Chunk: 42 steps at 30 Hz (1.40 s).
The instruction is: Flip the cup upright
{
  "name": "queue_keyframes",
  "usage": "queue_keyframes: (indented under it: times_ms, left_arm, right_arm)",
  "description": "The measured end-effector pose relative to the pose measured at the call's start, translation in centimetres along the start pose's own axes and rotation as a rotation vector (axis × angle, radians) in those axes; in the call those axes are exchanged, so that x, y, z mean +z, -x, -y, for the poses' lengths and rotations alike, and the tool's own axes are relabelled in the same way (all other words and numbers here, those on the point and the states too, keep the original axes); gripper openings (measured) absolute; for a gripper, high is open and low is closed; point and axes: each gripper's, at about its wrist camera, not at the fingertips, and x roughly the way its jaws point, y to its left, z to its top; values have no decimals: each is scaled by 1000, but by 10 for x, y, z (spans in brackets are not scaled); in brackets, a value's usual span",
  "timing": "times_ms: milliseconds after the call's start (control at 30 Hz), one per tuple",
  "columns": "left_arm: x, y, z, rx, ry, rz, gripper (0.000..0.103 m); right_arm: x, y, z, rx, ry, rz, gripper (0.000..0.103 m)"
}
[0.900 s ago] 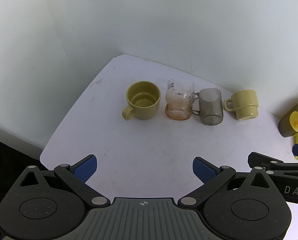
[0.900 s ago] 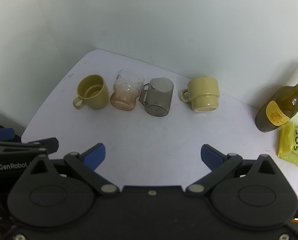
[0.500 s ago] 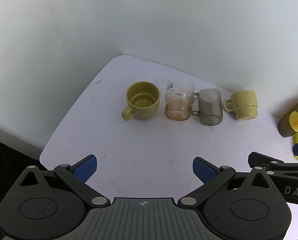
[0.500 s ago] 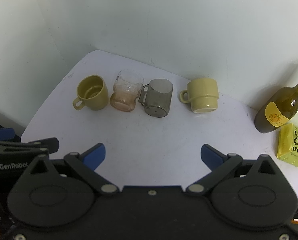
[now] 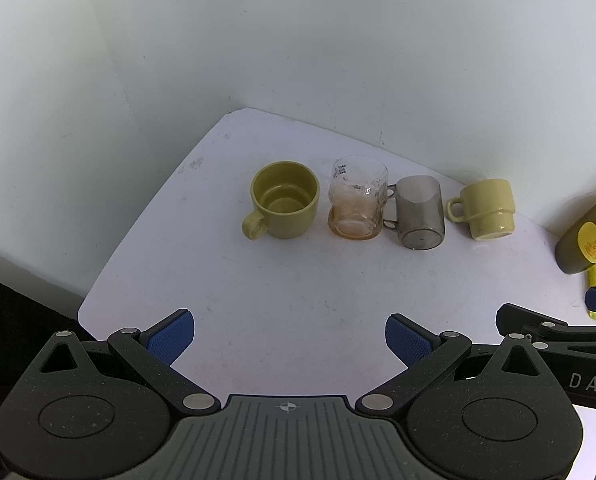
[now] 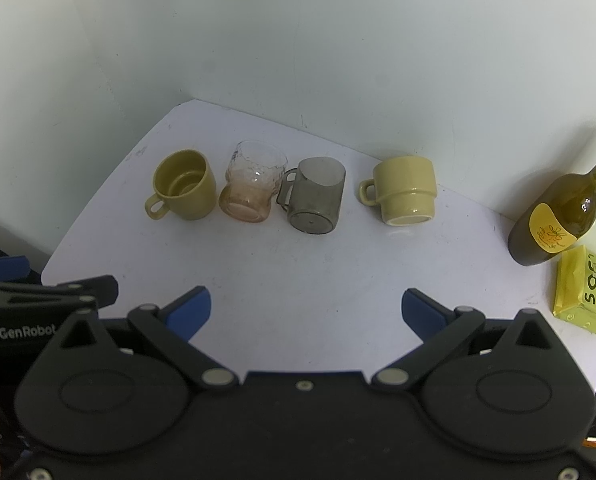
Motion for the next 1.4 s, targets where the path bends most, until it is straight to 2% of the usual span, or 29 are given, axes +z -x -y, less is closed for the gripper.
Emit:
queue_keyframes:
  times_ms: [1000, 1400]
  left_arm:
    - [3, -8, 4, -2, -8, 4, 103]
    - [15, -22, -9, -71, 42, 42, 103]
  right_arm:
    - [2, -2, 2, -2, -8, -9, 103]
    - [8, -12, 8, -24, -44, -23, 103]
